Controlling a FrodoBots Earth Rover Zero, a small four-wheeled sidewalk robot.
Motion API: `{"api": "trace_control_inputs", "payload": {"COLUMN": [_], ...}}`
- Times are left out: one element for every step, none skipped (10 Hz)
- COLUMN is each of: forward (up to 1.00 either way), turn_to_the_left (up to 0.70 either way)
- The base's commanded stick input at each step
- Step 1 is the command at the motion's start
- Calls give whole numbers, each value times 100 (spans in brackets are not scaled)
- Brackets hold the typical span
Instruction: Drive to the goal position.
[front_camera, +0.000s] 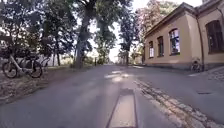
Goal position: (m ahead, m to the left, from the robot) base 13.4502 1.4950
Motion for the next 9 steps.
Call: {"api": "trace_control_inputs", "payload": {"forward": [45,45,45,45,45,45,45,45,45], "turn_to_the_left": [0,0,0,0,0,0,0,0,0]}}
